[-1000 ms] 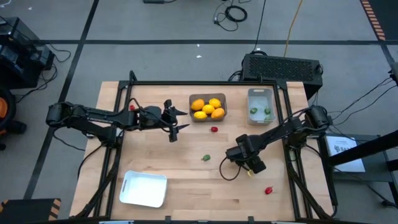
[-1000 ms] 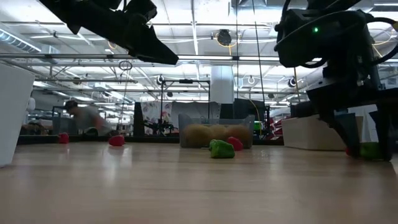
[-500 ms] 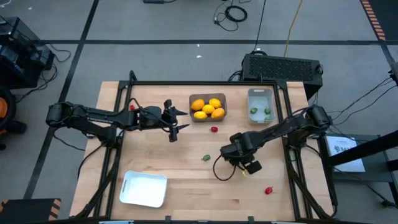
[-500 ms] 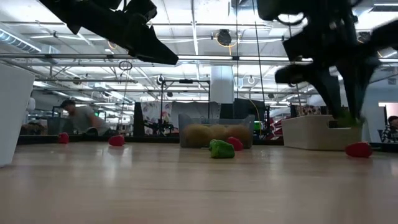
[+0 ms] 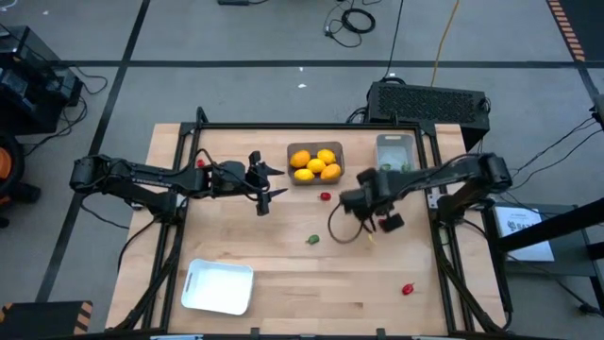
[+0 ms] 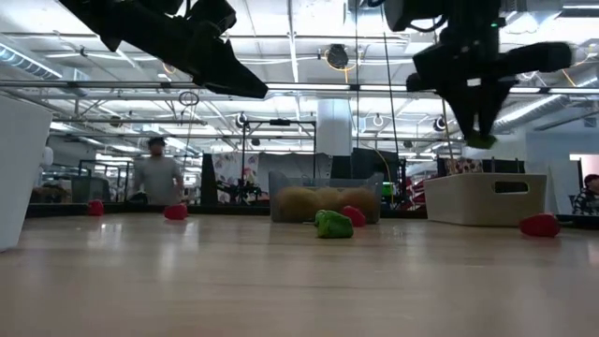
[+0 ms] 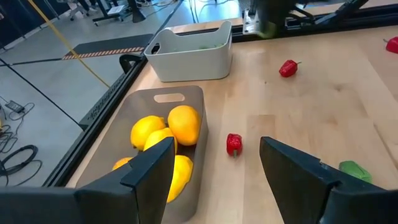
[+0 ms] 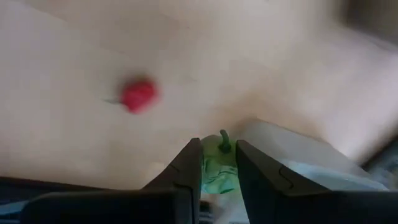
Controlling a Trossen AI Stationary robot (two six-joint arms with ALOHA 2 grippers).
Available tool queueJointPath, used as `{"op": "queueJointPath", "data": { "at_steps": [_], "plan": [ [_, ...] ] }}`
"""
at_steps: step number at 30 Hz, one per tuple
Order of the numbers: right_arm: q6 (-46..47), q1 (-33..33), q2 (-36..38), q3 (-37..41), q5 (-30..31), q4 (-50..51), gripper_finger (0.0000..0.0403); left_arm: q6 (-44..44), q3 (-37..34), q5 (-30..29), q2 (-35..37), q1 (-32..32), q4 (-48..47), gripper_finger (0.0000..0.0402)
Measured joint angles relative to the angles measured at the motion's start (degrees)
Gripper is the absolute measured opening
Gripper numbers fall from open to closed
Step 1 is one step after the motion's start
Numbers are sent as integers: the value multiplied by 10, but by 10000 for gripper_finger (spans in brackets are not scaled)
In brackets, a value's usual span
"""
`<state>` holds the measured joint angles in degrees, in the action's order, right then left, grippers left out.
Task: Sort produce into baskets
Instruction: Put the green pepper into the gray bin
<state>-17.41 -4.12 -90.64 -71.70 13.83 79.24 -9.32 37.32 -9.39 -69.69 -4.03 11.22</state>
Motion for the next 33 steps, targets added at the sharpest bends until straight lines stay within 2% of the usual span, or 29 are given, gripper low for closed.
{"op": "queueJointPath", "data": {
  "at_steps": [5,12,19,26,33],
  "plan": [
    [-54,85,44,0,60,-2,75,0,0,0,0,0,1,244],
    [-122,221,60,0,56,-34,75,0,0,0,0,0,3,244],
    [-138,340,55,0,55,-67,77,0,0,0,0,0,1,244],
    [-135,405,54,0,53,-70,120,-3,0,0,0,0,-13,244],
    [-120,421,54,0,53,-77,157,-4,0,0,0,0,-13,244]
  ]
}}
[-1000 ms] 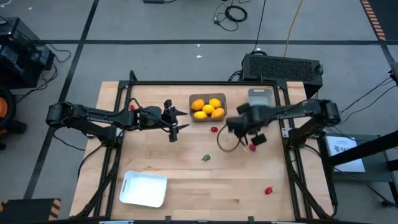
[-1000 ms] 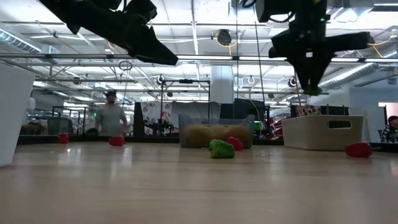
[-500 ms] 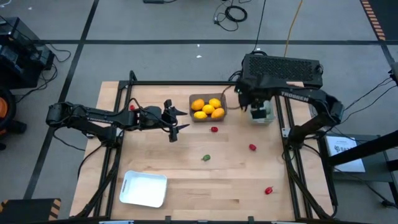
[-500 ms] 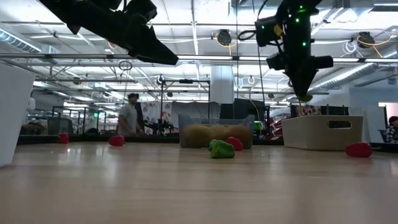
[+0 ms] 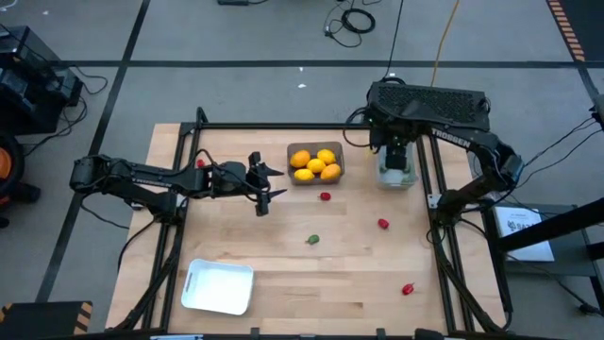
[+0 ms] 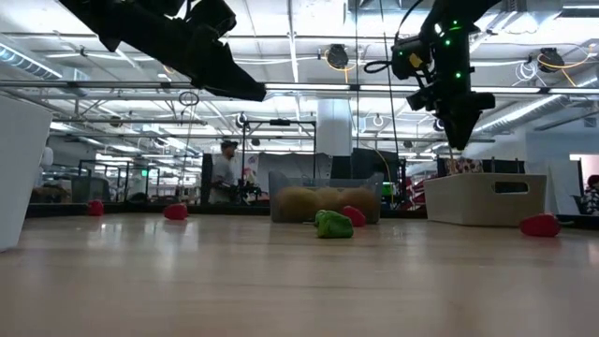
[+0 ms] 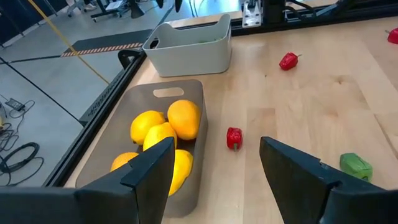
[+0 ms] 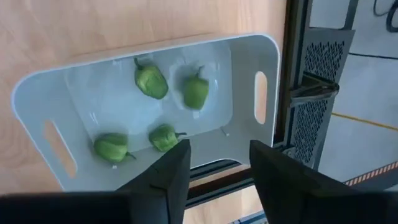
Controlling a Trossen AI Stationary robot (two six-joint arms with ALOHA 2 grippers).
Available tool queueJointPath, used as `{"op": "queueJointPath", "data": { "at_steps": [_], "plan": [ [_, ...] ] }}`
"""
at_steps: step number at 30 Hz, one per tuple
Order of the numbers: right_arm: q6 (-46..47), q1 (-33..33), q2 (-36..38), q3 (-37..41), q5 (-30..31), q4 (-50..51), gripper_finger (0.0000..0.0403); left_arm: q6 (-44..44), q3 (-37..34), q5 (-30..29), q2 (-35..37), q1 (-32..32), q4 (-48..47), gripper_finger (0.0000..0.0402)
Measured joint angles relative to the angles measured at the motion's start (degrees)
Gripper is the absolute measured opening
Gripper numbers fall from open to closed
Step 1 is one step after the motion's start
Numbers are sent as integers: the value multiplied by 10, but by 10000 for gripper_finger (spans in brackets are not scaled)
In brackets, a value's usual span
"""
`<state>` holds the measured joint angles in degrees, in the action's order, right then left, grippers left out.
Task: Sort produce into baskets
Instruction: Put the green pepper into the gray bin
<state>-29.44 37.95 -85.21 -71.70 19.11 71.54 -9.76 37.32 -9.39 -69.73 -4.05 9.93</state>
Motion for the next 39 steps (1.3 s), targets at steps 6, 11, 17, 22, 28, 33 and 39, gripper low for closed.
{"op": "queueJointPath", "data": {
  "at_steps": [6,11,17,22,28,33,39],
  "plan": [
    [38,-1,0,0,-126,-16,171,0,0,0,0,0,0,244],
    [75,-22,0,0,-272,-18,171,4,0,0,0,0,0,244],
    [134,-98,0,0,-315,-39,171,4,0,0,0,0,0,244],
    [169,-196,0,0,-317,-95,171,4,0,0,0,0,0,244],
    [212,-307,0,34,-316,-231,171,5,0,0,0,0,-2,244],
    [242,-374,0,111,-310,-402,171,5,0,0,0,0,-2,244],
    [256,-426,0,223,-311,-693,171,5,0,0,0,0,-2,244]
  ]
}}
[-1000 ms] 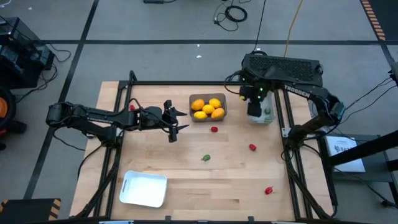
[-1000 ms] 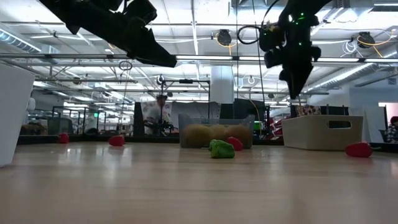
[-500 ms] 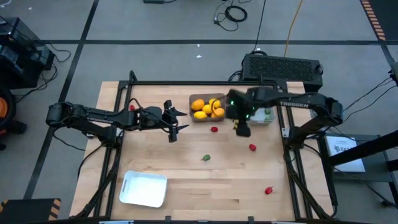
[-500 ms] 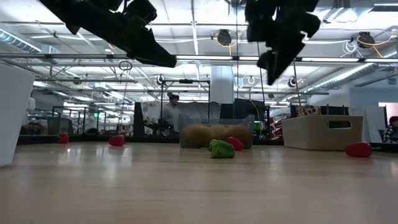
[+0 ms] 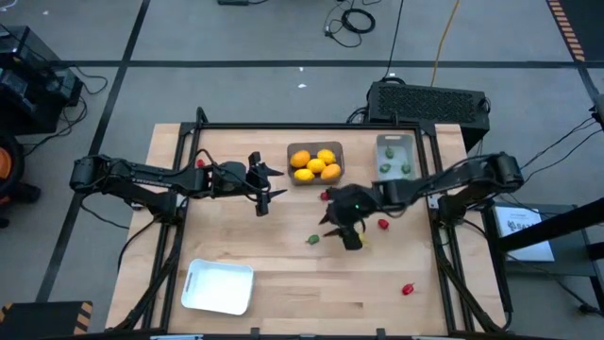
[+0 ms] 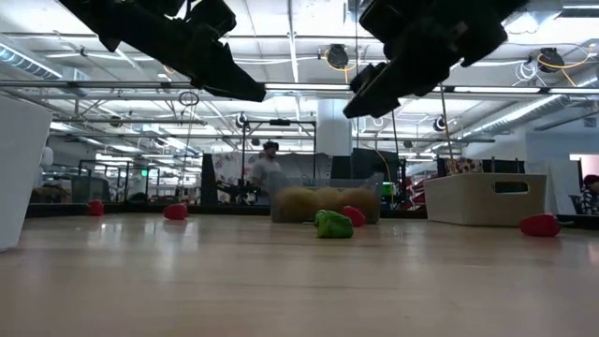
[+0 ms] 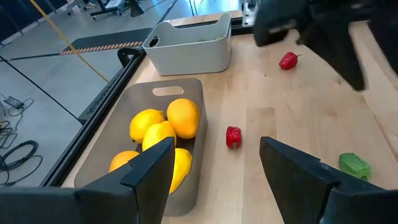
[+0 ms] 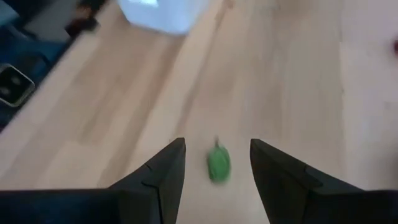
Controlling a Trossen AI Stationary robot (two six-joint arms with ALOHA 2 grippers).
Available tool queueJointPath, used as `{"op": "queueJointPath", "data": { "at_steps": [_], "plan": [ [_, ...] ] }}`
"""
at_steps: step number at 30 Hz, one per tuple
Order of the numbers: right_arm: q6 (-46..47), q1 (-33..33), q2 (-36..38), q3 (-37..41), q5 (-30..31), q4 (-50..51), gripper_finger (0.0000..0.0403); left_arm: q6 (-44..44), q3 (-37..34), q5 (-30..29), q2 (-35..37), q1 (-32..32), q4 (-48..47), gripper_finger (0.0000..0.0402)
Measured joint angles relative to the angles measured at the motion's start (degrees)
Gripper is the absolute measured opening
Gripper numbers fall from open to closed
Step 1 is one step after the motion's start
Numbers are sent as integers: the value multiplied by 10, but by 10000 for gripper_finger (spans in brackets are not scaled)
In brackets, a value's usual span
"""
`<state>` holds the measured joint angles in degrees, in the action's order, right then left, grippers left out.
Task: Sort produce into baskets
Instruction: Put the green pepper into the gray bin
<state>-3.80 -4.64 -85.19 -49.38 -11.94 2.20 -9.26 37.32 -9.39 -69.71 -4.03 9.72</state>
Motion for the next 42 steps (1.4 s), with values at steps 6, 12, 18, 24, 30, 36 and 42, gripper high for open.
{"op": "queueJointPath", "data": {
  "at_steps": [6,12,18,24,30,36,42],
  "plan": [
    [-5,-15,-9,58,6,-106,171,0,0,0,0,0,0,244],
    [-3,-21,-80,61,15,-197,195,0,0,0,0,0,3,244],
    [10,-22,-138,57,14,-207,263,-1,0,0,0,0,3,244],
    [25,-22,-170,57,16,-230,314,-1,0,0,0,0,3,244],
    [25,-22,-210,56,61,-268,321,-1,0,-1,0,-1,5,244],
    [37,-22,-247,56,63,-294,305,-1,0,-1,0,-1,5,244],
    [36,-22,-247,55,62,-284,252,-2,0,-3,0,-1,4,244]
  ]
}}
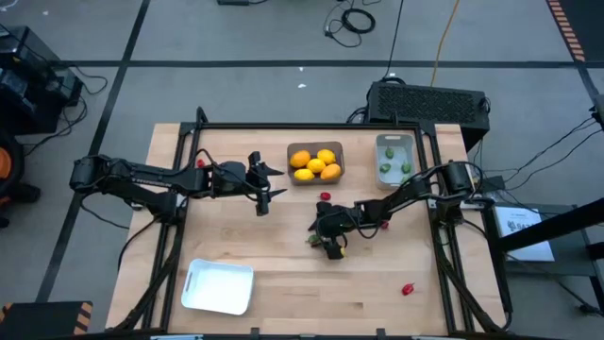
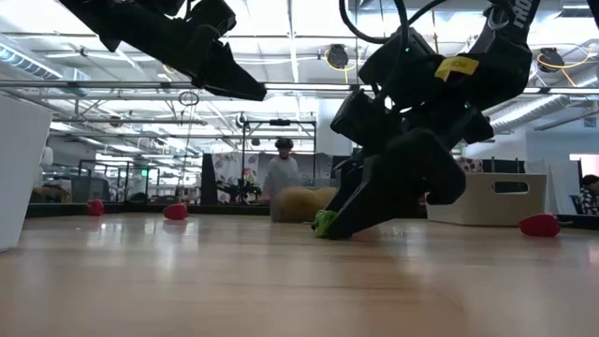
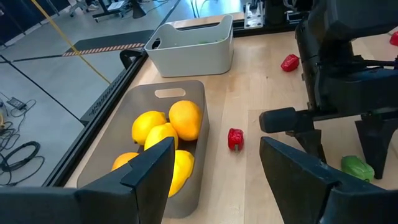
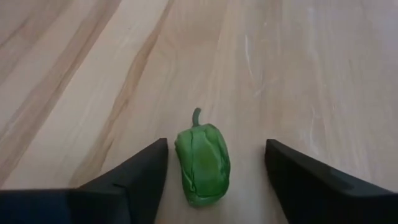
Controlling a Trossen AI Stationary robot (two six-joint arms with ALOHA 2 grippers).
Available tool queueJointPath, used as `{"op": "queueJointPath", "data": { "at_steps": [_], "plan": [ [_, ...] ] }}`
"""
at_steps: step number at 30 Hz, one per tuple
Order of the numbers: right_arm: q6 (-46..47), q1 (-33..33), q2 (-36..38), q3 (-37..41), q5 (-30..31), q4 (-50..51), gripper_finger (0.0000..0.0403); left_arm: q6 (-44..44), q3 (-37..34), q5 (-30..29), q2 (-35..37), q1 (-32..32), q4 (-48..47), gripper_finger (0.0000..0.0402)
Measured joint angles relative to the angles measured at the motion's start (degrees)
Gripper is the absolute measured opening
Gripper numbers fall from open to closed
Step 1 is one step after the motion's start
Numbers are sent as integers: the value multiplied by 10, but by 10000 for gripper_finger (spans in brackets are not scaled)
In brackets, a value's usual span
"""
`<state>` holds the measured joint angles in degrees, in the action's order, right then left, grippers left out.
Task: Sort produce into baskets
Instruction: Put the green pepper into the gray bin
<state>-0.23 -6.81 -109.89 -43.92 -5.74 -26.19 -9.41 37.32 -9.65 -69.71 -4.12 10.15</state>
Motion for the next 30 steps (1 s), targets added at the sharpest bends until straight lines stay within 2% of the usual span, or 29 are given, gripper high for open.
{"op": "queueJointPath", "data": {
  "at_steps": [8,12,23,26,30],
  "plan": [
    [5,0,6,1,-15,12,165,0,0,0,0,0,0,244],
    [13,-1,35,3,-26,50,132,0,0,0,0,0,0,244],
    [7,16,239,3,-19,304,82,0,0,0,0,0,-2,244],
    [9,27,300,3,7,379,75,0,0,0,0,0,-2,244],
    [10,31,352,3,13,398,71,0,0,0,0,0,-2,244]
  ]
}}
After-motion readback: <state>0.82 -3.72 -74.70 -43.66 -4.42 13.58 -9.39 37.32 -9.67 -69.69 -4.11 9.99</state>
